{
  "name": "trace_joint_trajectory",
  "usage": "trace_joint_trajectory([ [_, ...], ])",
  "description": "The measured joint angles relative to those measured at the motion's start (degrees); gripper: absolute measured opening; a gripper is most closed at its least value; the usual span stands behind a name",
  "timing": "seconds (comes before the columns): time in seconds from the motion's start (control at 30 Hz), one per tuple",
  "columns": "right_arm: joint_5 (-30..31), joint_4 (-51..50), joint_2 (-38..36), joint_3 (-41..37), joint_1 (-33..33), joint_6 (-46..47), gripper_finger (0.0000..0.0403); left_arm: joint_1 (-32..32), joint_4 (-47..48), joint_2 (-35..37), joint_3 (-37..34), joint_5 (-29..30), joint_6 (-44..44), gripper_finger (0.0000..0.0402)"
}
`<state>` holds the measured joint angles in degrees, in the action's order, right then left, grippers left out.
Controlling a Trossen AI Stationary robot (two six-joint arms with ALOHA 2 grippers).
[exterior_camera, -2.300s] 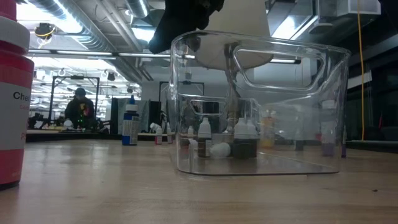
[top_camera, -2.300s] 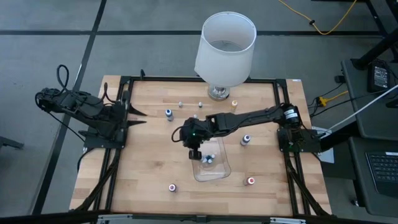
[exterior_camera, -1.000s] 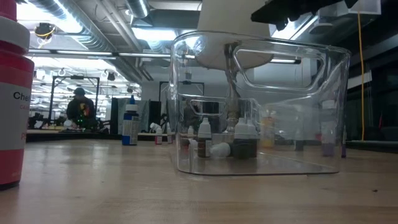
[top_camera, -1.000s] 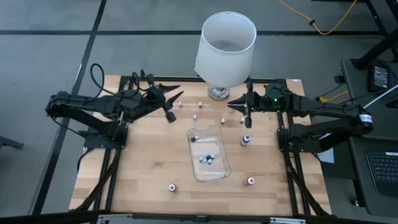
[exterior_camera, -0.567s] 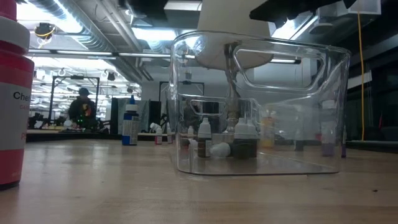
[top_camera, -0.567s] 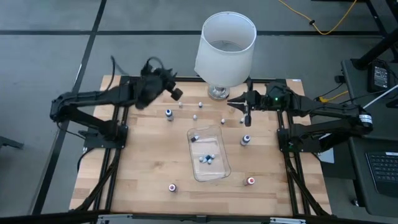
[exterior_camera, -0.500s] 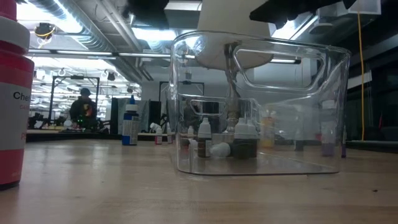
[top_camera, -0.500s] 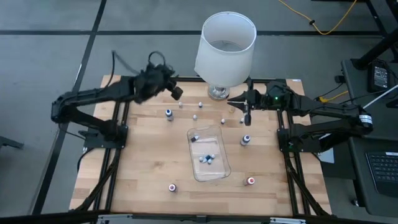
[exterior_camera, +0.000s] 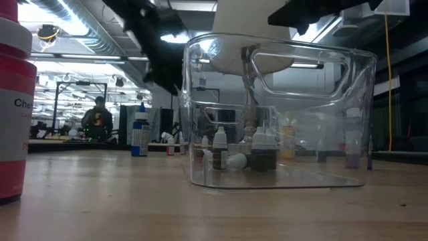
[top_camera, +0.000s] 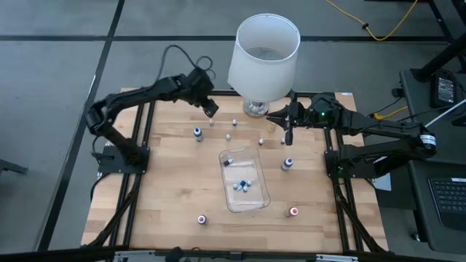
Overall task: Pick & Place food coloring
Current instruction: Put the small red food coloring bottle into the transparent bin
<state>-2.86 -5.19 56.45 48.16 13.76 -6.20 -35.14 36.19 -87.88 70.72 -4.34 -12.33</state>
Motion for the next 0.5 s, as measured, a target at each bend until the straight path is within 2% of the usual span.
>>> trace_joint_trajectory([
  [0.3,0.84,-0.12,0.15,0.0,0.0,1.6,0.0053,0.97,0.67,-6.14,-0.02,-0.2,2.13,0.0248],
  [0.5,0.84,-0.2,0.15,0.0,0.0,1.39,0.0053,1.53,2.25,-10.18,-0.02,0.31,1.5,0.0268],
])
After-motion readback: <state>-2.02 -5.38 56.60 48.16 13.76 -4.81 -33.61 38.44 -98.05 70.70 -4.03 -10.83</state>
